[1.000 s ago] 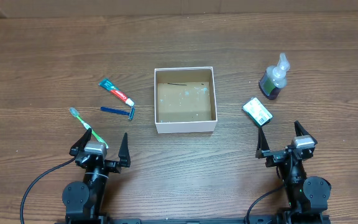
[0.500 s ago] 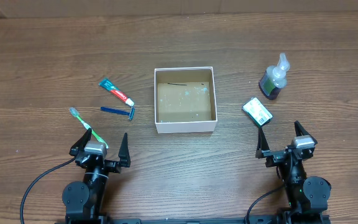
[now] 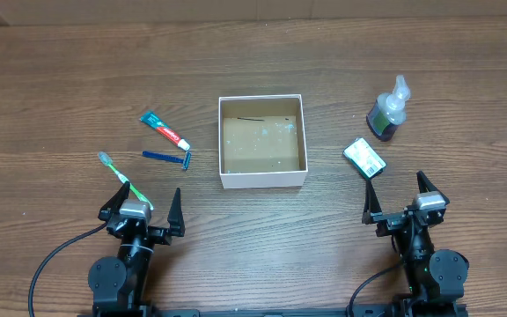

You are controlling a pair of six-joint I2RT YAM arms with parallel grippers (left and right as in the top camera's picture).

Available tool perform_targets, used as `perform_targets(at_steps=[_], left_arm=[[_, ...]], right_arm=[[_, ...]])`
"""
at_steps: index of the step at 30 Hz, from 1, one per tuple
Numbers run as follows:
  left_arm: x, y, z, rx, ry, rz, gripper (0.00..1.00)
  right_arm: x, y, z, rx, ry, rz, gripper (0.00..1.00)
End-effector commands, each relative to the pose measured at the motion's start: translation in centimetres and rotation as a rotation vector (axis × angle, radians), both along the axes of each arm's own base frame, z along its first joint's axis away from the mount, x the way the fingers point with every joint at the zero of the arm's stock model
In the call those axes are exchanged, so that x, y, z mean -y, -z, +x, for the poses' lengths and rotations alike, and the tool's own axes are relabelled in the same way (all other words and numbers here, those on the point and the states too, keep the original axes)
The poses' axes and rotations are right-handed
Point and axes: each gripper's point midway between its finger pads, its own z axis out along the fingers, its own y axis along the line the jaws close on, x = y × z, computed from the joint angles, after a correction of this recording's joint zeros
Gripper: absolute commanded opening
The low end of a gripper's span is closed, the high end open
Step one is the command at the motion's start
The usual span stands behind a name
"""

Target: Pack container

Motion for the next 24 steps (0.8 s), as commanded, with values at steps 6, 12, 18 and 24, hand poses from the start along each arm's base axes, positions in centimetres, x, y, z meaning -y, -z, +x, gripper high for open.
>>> perform_targets(at_steps=[6, 12, 18, 24], left_arm=[[-0.25, 0.01, 0.00, 0.004, -0.013, -0.002, 1.00], [-0.26, 0.01, 0.00, 0.004, -0.014, -0.002, 1.00], [-0.27, 0.01, 0.00, 0.004, -0.014, -0.002, 1.00], [-0.25, 0.01, 0.00, 0.004, -0.013, -0.002, 1.00]], right_arm=[[0.06, 0.12, 0.01, 0.007, 0.005, -0.003, 1.00], [0.06, 0.11, 0.01, 0.008, 0.005, -0.003, 1.00], [0.19, 0.08, 0.03, 0.009, 0.013, -0.004, 1.00], [-0.58, -0.78, -0.17, 0.032, -0.032, 0.005, 1.00]])
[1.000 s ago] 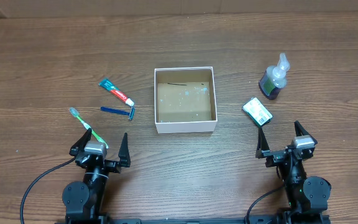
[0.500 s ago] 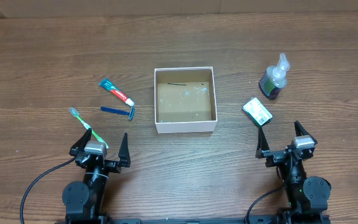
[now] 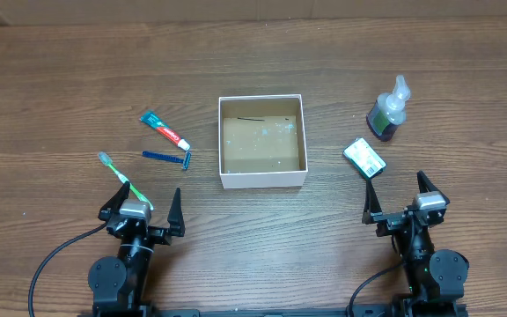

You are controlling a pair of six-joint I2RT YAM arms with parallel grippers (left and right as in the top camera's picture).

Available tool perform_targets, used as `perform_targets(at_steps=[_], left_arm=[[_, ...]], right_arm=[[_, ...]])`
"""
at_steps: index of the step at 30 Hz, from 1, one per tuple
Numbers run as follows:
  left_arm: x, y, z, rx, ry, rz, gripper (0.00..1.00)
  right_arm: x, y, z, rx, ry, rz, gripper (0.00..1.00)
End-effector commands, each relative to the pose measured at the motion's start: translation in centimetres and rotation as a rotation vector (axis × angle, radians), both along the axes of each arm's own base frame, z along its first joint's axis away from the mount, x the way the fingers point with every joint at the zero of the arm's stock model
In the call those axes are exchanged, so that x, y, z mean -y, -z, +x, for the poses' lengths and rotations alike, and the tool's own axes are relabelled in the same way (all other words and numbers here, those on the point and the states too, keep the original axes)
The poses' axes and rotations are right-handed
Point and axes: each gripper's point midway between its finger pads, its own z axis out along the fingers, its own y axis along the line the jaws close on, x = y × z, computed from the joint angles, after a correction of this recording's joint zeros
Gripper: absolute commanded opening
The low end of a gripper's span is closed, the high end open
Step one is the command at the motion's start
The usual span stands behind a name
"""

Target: Pack container

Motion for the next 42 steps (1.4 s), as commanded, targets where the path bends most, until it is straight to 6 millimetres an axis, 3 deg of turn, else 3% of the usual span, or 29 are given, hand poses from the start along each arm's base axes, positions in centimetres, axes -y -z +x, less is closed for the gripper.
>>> perform_targets(at_steps=[1, 5, 11, 15, 20, 24, 28, 34, 38, 42], left_arm=[[-0.3, 0.0, 0.0, 0.005, -0.013, -0.002, 1.00], [-0.3, 0.0, 0.0, 0.005, -0.014, -0.002, 1.00], [-0.3, 0.0, 0.0, 0.005, -0.014, -0.002, 1.00], [-0.3, 0.0, 0.0, 0.005, -0.014, -0.002, 1.00], [-0.3, 0.0, 0.0, 0.005, -0.014, -0.002, 1.00], [-0.3, 0.0, 0.0, 0.005, -0.014, -0.002, 1.00], [-0.3, 0.0, 0.0, 0.005, -0.014, -0.002, 1.00], [-0.3, 0.0, 0.0, 0.005, -0.014, -0.002, 1.00], [-0.3, 0.0, 0.0, 0.005, -0.014, -0.002, 1.00], [-0.3, 0.0, 0.0, 0.005, -0.014, -0.002, 1.00]], right_arm=[[-0.9, -1.0, -0.3, 0.026, -0.051, 0.004, 1.00], [-1.5, -4.5, -1.4, 0.045, -0.085, 0.004, 1.00], [-1.7, -12.6, -2.5, 0.055, -0.101, 0.010, 1.00], [-2.3, -16.3, -0.9, -0.089, -0.135, 0.017, 1.00], [-2.4, -18.2, 2.6, -0.363, -0.135, 0.024, 1.00], [-2.1, -18.8, 5.0, -0.590, -0.143, -0.051, 1.00], [-2.5, -18.3, 7.1, -0.702, -0.155, -0.012, 1.00], [-2.2, -14.6, 10.4, -0.815, -0.144, 0.007, 1.00], [-0.5, -11.9, 12.5, -0.888, -0.081, 0.017, 1.00], [2.6, -9.9, 14.6, -0.929, 0.071, 0.095, 0.99]])
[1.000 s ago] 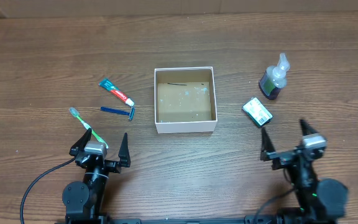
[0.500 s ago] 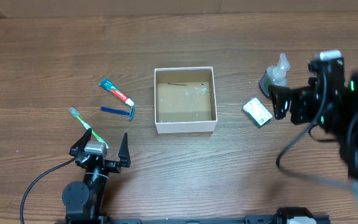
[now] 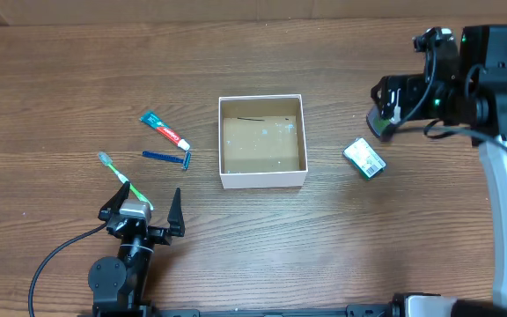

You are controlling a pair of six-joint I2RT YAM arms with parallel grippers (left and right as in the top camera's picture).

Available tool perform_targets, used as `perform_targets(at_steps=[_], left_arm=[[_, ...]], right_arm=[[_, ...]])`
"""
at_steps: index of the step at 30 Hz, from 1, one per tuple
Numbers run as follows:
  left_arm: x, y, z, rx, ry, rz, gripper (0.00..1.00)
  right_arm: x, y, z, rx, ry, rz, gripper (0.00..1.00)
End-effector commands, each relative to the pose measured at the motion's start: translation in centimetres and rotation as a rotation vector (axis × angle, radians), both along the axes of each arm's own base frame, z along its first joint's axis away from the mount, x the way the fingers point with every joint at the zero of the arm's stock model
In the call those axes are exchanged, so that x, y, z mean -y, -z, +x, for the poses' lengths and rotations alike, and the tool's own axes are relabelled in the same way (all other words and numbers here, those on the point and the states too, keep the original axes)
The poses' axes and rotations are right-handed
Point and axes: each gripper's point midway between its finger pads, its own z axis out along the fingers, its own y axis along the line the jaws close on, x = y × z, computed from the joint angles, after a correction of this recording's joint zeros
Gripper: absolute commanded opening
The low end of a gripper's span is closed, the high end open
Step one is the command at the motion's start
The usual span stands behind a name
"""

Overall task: Pack container
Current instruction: 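Reach the right gripper to the soap pump bottle and grasp it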

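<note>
An open white box (image 3: pixel 262 181) with a brown floor stands mid-table with nothing in it. Left of it lie a toothpaste tube (image 3: pixel 164 129), a blue razor (image 3: pixel 167 158) and a green toothbrush (image 3: pixel 121 179). Right of it lies a small green-and-white packet (image 3: pixel 364 158). My right gripper (image 3: pixel 388 101) hangs over the purple bottle (image 3: pixel 380 130) at the far right, hiding its top; only the bottle's lower edge shows. My left gripper (image 3: pixel 142 211) rests open near the front left, beside the toothbrush's handle.
The right arm's white link reaches along the table's right edge. A black cable (image 3: pixel 55 255) trails from the left arm's base at the front.
My right arm has left its rest at the front right and now reaches over the purple bottle at the back right. The left arm and all objects lie as before.
At both earlier moments the two grippers rested open at the front of the table, with the box holding nothing and the items scattered around it. Now only the right arm has shifted, to above the bottle.
</note>
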Motion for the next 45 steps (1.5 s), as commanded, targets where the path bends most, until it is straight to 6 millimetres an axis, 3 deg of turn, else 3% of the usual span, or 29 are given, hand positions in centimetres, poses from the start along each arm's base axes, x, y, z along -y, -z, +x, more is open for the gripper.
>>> perform_targets(at_steps=[1, 9, 19, 27, 45], left_arm=[[-0.3, 0.0, 0.0, 0.005, -0.014, -0.002, 1.00], [-0.3, 0.0, 0.0, 0.005, -0.014, -0.002, 1.00], [-0.3, 0.0, 0.0, 0.005, -0.014, -0.002, 1.00], [-0.3, 0.0, 0.0, 0.005, -0.014, -0.002, 1.00], [-0.3, 0.0, 0.0, 0.005, -0.014, -0.002, 1.00]], right_arm=[[3.3, 0.5, 1.9, -0.002, 0.168, -0.014, 0.98], [5.4, 3.6, 4.8, -0.035, 0.239, -0.045, 0.96], [5.7, 8.5, 7.5, -0.111, 0.239, -0.048, 0.94], [5.8, 11.8, 8.6, -0.156, 0.237, -0.047, 0.86], [5.2, 15.1, 9.4, -0.207, 0.211, -0.015, 0.81]])
